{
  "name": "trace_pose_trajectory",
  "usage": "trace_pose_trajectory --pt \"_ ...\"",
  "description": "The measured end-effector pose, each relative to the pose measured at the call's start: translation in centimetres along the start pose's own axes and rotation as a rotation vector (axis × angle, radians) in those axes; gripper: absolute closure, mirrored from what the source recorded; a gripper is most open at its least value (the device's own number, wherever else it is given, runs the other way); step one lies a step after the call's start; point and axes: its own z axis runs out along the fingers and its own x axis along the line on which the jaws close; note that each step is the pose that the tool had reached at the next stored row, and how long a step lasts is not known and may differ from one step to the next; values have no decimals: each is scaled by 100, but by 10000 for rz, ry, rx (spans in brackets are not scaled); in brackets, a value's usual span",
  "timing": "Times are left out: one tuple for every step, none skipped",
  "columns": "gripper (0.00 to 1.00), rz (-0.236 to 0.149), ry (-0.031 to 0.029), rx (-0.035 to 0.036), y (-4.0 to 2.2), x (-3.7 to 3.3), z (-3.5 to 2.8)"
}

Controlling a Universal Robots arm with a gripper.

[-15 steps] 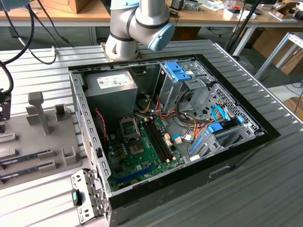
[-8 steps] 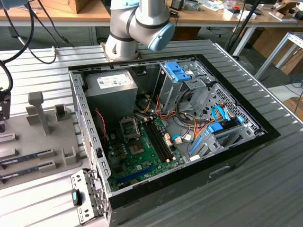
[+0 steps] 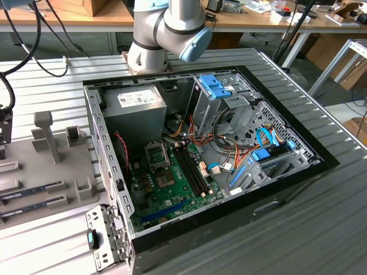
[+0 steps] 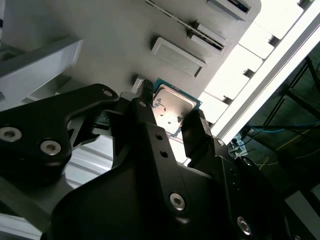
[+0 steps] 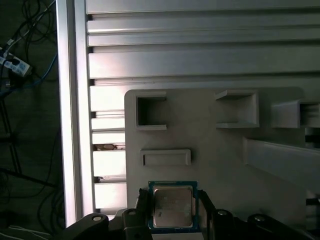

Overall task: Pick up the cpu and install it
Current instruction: 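Pick up the cpu and move it towards the insertion slot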

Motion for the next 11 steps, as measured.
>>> trace_pose_trajectory --pt "53 0 1 -1 0 0 -9" --pt "53 0 0 -2 0 0 -13" --pt "53 0 0 -3 -1 -1 -22" --pt "53 0 -1 -5 -1 -1 -28" --pt "53 1 0 -5 -1 -1 -32" --pt "53 0 0 -7 -1 -1 -36" --pt "53 0 -1 -8 -1 -2 -41" --pt "53 0 -1 -9 -1 -2 -44" --pt "53 0 0 -11 -1 -2 -49" --pt "53 1 0 -14 -1 -2 -54" --pt "53 1 0 -16 -1 -2 -59"
